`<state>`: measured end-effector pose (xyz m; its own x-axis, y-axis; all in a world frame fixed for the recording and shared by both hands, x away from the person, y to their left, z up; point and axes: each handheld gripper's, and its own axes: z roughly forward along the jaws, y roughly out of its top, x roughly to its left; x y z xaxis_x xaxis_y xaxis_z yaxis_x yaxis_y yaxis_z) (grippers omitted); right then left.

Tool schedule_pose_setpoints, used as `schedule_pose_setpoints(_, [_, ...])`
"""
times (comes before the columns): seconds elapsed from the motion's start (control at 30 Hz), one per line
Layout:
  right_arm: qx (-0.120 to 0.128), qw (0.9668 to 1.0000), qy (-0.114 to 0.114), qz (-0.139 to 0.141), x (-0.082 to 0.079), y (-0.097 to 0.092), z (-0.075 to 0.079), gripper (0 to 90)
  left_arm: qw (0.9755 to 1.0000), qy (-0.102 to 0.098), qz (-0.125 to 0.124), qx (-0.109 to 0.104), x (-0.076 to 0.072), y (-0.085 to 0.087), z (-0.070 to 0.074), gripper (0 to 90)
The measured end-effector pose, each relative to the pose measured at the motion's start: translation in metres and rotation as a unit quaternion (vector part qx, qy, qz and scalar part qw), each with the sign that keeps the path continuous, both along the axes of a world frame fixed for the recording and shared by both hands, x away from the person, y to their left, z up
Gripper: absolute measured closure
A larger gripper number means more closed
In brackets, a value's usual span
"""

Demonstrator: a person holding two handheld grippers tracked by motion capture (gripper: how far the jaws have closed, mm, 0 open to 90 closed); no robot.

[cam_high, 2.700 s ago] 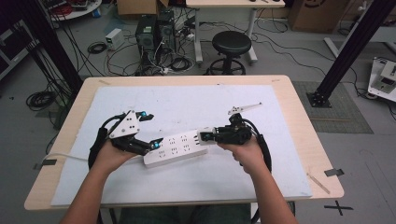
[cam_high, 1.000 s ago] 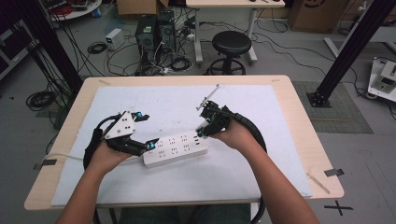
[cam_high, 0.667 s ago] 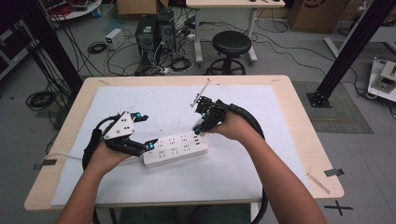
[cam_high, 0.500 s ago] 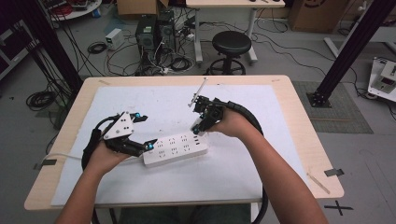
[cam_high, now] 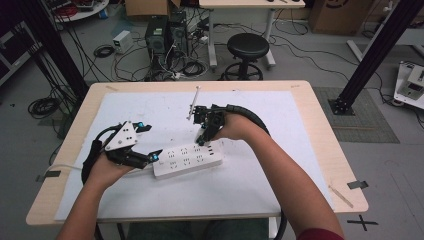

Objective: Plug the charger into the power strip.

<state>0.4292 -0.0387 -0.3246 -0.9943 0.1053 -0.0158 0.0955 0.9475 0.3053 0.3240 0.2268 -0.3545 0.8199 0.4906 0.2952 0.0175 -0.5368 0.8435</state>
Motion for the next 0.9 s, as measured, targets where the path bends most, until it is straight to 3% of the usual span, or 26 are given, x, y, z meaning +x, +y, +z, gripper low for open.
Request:
schedule_pose_setpoints(0.2, [-0.020, 0.9985, -0.005, 0.051, 0.002, 0.012, -0.005, 63.5, 0.9999, 0.001, 0.010, 0.002, -0.003, 0.008, 0.001, 18.2])
schedule_pose_setpoints(0.3, [-0.025, 0.9979, -0.008, 0.059, 0.003, 0.014, -0.006, 63.5, 0.9998, 0.003, 0.017, 0.004, -0.005, 0.014, 0.001, 18.2])
schedule_pose_setpoints(0.33, [-0.035, 0.9954, -0.014, 0.088, 0.004, 0.019, -0.010, 63.5, 0.9998, 0.003, 0.019, 0.003, -0.005, 0.015, 0.001, 18.2])
schedule_pose_setpoints(0.7, [-0.064, 0.9896, -0.012, 0.129, 0.007, 0.033, -0.019, 63.5, 0.9994, 0.004, 0.035, 0.004, -0.009, 0.030, 0.003, 18.3])
schedule_pose_setpoints(0.73, [-0.065, 0.9874, -0.019, 0.143, 0.008, 0.036, -0.021, 63.5, 0.9993, 0.004, 0.036, 0.000, -0.009, 0.031, 0.003, 18.3])
schedule_pose_setpoints(0.9, [-0.075, 0.9852, -0.015, 0.154, 0.008, 0.038, -0.026, 63.5, 0.9993, 0.005, 0.038, 0.000, -0.010, 0.032, 0.003, 18.2])
